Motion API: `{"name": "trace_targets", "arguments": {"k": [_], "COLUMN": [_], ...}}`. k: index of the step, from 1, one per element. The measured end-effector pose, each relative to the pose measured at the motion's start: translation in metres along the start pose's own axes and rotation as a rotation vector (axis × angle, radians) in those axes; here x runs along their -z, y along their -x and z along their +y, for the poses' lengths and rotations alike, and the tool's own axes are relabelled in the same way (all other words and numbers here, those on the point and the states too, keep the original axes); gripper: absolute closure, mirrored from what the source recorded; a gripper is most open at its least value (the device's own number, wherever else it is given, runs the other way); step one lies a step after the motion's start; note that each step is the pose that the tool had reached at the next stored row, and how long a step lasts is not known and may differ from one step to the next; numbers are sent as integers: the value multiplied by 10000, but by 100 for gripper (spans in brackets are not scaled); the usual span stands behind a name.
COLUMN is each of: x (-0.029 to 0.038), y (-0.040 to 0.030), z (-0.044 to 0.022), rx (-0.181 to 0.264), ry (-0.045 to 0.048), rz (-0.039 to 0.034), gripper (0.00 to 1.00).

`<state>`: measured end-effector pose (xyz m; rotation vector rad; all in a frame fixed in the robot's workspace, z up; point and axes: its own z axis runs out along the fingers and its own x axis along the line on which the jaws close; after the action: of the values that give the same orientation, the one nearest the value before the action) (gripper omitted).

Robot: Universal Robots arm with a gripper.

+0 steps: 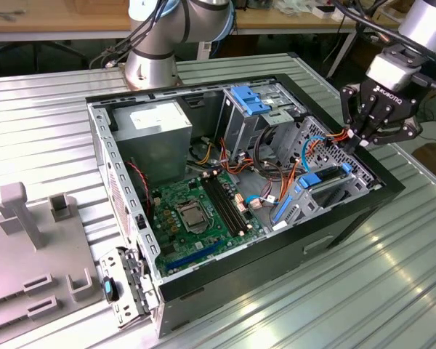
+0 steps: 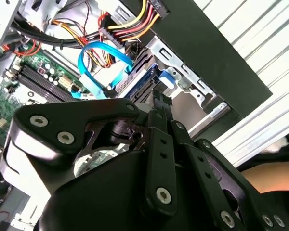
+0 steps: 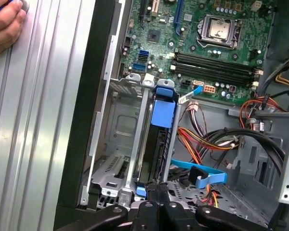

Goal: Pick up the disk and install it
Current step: 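Insert the first disk wire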

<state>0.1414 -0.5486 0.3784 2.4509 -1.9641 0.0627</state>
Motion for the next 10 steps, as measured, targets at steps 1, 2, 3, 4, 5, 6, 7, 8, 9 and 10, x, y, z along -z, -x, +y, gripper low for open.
{"name": "trace_targets", "arguments": {"k": [1, 2, 3, 4, 5, 6, 7, 8, 9, 10], "x": [0, 0, 0, 0, 0, 0, 0, -1, -2, -1], "y": [2, 3, 6, 10, 14, 18, 18, 18, 20, 24], "z": [-1, -2, -2, -5, -14, -25, -36, -55, -70, -86], "rx": [146, 295, 535, 683, 728, 750, 758, 767, 773, 782], "ry": [-5, -9, -17, -21, -23, -24, -24, -25, -25, -25], "rz": [-4, -8, -14, -17, -19, -19, -19, -19, -21, -20], "gripper": [89, 89, 89, 89, 89, 89, 89, 89, 89, 89]}}
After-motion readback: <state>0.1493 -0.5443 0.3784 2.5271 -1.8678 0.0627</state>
